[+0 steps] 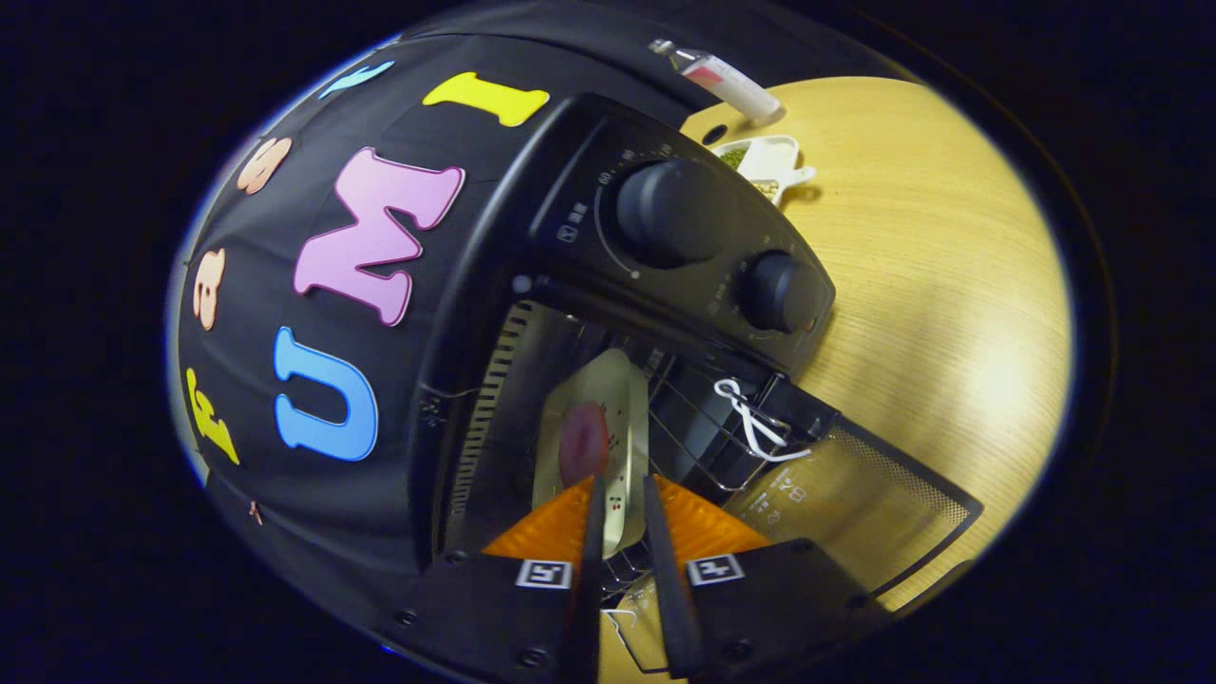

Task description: Open the toaster oven, put the food inside, and close the toaster oven door.

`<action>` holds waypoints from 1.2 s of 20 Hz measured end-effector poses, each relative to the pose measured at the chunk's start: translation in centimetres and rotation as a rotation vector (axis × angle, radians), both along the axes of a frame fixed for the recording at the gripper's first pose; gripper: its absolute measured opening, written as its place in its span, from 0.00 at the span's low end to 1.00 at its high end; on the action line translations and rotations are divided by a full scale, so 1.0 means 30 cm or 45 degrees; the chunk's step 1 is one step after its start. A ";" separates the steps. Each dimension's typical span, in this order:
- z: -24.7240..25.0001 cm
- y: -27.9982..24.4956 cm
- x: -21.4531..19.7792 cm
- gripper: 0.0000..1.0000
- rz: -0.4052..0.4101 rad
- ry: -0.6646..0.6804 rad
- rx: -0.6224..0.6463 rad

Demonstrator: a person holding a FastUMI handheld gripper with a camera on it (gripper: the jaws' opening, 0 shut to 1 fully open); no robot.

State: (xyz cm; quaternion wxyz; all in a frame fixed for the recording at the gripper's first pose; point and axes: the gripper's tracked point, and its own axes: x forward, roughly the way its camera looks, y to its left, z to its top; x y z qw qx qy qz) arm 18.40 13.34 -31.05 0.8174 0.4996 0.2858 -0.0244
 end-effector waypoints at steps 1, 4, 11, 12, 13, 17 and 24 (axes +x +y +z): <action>0.023 0.011 -0.009 0.63 0.030 -0.024 0.014; 0.006 0.033 -0.098 0.97 0.103 0.008 -0.091; 0.049 -0.031 -0.311 0.99 0.316 0.026 -0.423; 0.040 -0.029 -0.353 0.99 0.386 0.049 -0.483; 0.028 -0.025 -0.395 0.99 0.456 0.068 -0.530; -0.007 -0.056 -0.511 0.99 0.599 0.076 -0.787; -0.156 -0.086 -0.614 0.99 0.749 0.150 -1.115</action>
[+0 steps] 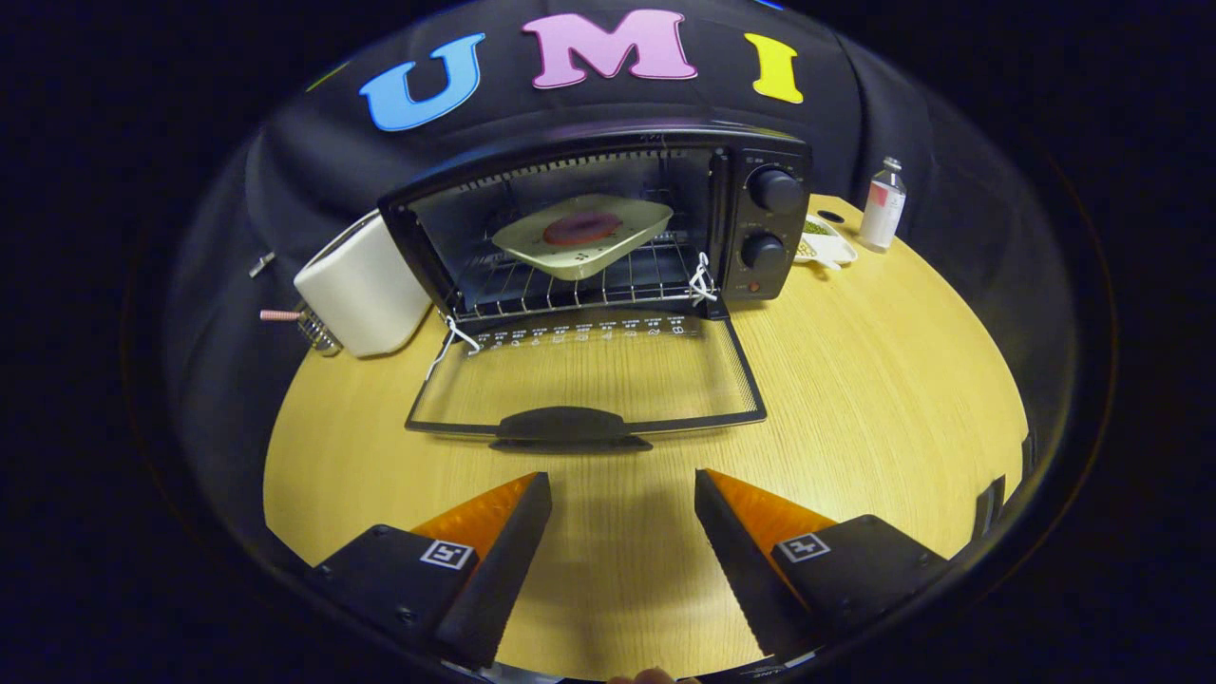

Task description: Open the toaster oven, put the food inside, and close the toaster oven door.

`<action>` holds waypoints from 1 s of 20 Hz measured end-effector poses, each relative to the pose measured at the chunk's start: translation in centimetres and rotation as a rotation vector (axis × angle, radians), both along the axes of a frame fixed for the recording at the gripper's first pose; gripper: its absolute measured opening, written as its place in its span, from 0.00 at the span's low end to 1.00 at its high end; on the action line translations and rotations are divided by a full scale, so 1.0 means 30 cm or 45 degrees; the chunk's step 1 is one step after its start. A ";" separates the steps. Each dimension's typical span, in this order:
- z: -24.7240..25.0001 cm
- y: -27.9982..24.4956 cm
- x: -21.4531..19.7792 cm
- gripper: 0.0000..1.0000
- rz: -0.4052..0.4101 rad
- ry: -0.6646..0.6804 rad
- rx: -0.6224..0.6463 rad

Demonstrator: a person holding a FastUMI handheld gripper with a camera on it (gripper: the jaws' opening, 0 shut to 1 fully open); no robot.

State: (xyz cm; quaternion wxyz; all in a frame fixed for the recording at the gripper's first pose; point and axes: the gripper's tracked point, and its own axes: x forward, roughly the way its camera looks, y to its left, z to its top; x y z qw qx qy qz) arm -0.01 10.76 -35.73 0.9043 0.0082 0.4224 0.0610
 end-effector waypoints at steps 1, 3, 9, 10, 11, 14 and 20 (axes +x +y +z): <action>-0.018 0.002 0.003 0.99 0.000 0.003 -0.021; -0.053 0.008 0.011 1.00 -0.011 0.021 -0.055; -0.140 0.035 0.086 1.00 -0.043 0.045 -0.073; -0.134 0.044 0.100 1.00 -0.023 0.014 -0.090; -0.136 0.054 0.095 1.00 0.017 0.015 -0.098; -0.093 0.070 0.098 0.98 0.057 -0.018 -0.115; 0.116 0.084 0.139 0.98 0.089 -0.147 -0.053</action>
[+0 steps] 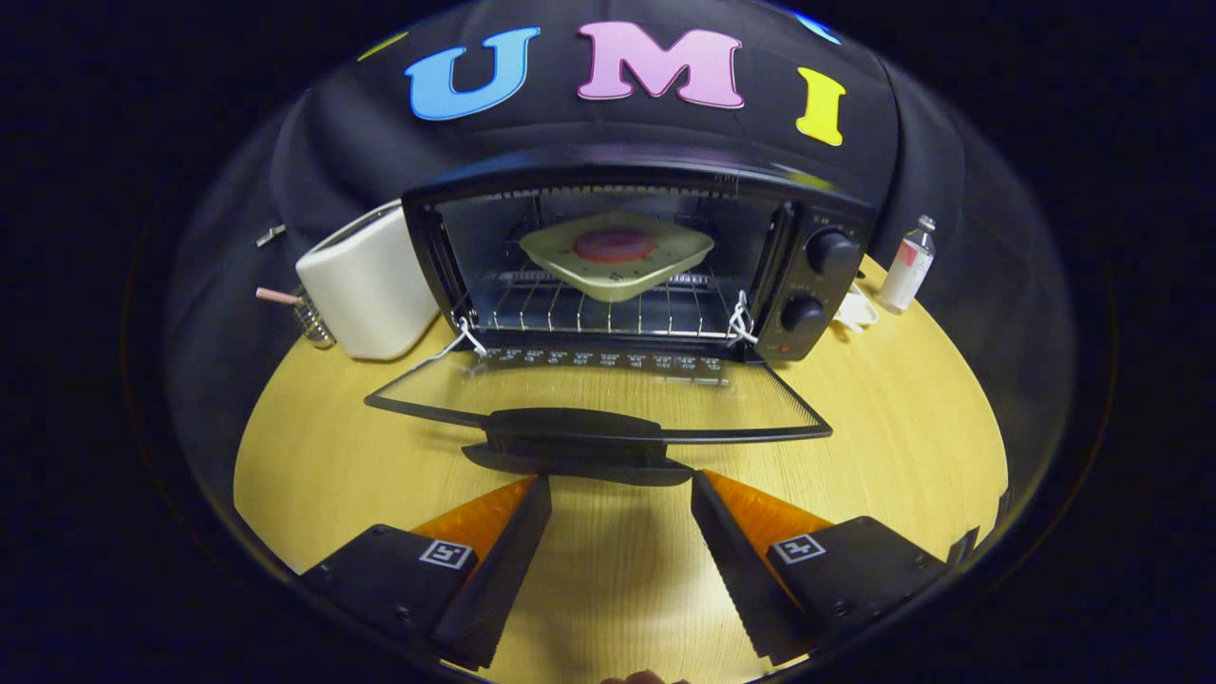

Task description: Open the toaster oven, put the food inside, and close the toaster oven door.

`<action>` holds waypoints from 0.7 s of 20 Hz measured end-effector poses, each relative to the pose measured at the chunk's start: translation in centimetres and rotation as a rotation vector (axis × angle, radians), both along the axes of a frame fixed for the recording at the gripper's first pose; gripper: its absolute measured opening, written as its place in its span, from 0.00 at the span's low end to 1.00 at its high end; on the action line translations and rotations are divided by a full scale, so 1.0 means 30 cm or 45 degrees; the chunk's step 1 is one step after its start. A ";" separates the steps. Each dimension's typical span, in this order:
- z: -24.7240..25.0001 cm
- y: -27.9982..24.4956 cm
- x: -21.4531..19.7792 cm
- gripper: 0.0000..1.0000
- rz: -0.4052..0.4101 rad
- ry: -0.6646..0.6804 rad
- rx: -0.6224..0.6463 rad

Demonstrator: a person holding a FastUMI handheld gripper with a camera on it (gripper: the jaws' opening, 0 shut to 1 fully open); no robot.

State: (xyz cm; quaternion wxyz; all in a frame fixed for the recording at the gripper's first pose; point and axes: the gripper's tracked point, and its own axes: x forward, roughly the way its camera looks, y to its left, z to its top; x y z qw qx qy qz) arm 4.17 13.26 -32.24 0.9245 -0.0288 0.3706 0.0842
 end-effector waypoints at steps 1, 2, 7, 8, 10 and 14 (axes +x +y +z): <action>0.042 0.004 0.024 0.98 0.002 -0.025 0.018; 0.087 0.006 0.055 0.98 0.003 -0.056 0.036; 0.274 0.005 0.205 0.99 -0.054 -0.177 0.121; 0.323 -0.001 0.220 0.99 -0.066 -0.211 0.139; 0.427 -0.033 0.224 1.00 -0.084 -0.307 0.155; 0.654 -0.149 0.179 0.99 -0.097 -0.525 0.130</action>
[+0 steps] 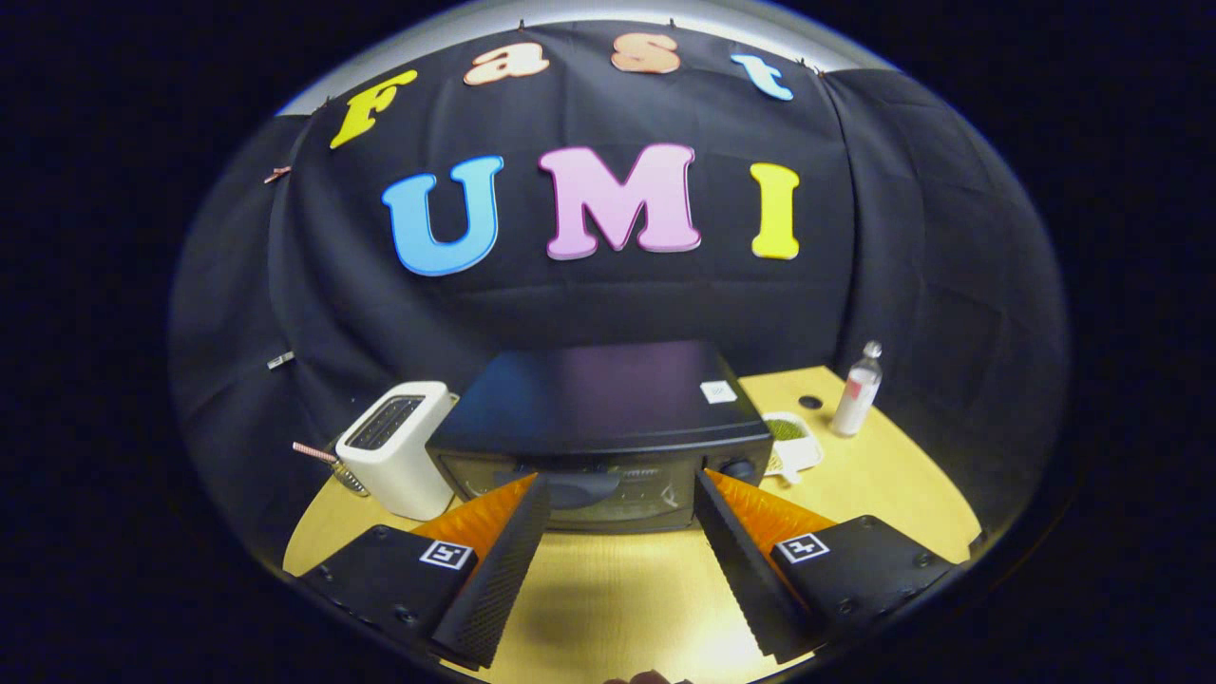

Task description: Open the toaster oven, put the food inside, and close the toaster oven door.

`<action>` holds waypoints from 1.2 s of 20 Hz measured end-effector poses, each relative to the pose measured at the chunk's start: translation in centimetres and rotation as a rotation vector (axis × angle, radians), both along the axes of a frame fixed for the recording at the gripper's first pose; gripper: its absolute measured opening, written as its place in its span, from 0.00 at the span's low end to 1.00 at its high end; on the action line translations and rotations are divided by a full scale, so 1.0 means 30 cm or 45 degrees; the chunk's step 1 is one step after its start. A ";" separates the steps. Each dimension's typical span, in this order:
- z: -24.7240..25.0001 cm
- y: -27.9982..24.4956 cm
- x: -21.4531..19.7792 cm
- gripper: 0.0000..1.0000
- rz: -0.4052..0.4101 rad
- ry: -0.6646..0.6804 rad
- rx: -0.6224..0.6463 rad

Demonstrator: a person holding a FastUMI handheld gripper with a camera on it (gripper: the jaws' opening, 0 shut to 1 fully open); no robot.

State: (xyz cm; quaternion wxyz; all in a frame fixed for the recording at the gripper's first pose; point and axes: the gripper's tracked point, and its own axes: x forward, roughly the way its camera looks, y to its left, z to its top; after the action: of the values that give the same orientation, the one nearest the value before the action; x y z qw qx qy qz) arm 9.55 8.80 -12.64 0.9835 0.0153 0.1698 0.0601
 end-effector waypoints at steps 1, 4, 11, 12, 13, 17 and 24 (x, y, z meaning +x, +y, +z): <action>0.056 -0.035 -0.020 0.99 -0.010 -0.047 0.001; 0.219 -0.143 -0.086 0.99 -0.042 -0.194 0.001; 0.371 -0.343 -0.290 0.99 -0.130 -0.263 0.025; 0.375 -0.364 -0.309 0.99 -0.146 -0.267 0.040; 0.381 -0.383 -0.325 0.99 -0.162 -0.271 0.051; 0.365 -0.432 -0.334 0.99 -0.206 -0.250 0.050; 0.364 -0.422 -0.328 0.99 -0.203 -0.237 0.072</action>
State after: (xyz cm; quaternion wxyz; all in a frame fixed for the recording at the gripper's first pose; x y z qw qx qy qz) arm -0.28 -3.86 -1.70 0.9959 0.0509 0.0741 -0.0124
